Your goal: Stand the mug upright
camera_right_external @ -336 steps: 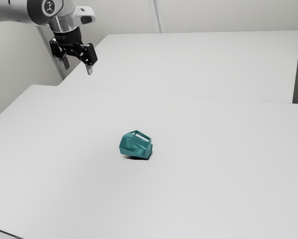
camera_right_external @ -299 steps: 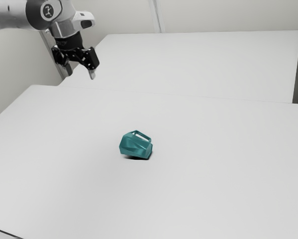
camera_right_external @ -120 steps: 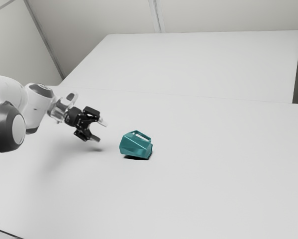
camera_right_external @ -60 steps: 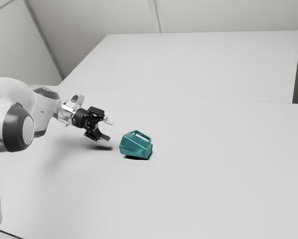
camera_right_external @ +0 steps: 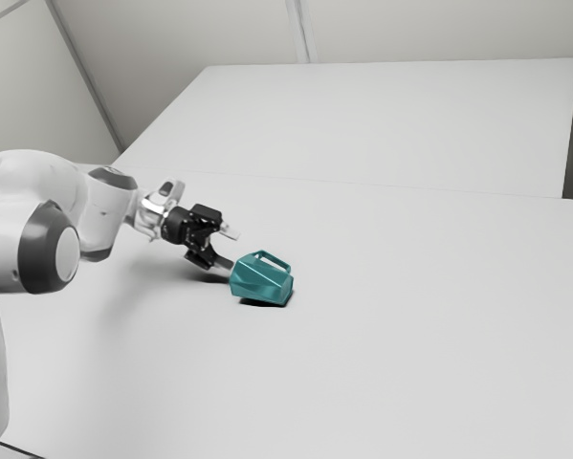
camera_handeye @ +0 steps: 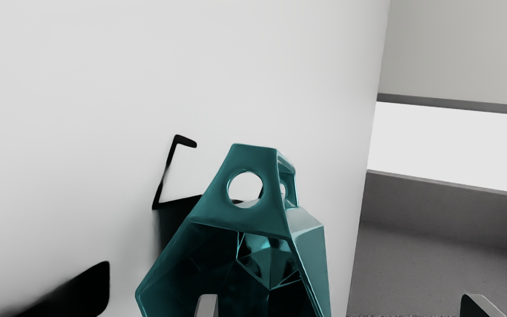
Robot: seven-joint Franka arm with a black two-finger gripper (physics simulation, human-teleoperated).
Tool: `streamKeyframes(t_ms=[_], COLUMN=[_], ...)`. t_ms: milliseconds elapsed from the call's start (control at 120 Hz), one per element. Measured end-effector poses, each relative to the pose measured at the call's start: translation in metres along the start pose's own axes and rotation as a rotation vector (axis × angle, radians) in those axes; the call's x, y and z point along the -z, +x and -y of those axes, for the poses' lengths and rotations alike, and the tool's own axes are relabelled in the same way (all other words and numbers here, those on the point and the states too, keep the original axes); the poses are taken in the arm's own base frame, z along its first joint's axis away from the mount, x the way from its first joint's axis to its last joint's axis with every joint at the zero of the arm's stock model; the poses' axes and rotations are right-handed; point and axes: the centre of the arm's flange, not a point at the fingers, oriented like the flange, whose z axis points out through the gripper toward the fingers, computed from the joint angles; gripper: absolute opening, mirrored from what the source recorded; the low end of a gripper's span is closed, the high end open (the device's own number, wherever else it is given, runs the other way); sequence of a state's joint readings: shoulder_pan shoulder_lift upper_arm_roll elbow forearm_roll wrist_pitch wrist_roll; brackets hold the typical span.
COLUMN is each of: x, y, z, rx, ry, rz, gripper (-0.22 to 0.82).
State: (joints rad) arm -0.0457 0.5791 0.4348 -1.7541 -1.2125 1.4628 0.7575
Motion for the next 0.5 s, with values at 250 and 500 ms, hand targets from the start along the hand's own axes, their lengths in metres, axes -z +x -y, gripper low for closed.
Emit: streamKeyframes(t_ms=[250,500], x=[-0.017,-0.033], y=[0.004,0.007], z=[-0.01,-0.015], rx=[-0.016,-0.021], ry=[-0.001,0.002], rz=[0.013,0.022], gripper=[0.6,0.57])
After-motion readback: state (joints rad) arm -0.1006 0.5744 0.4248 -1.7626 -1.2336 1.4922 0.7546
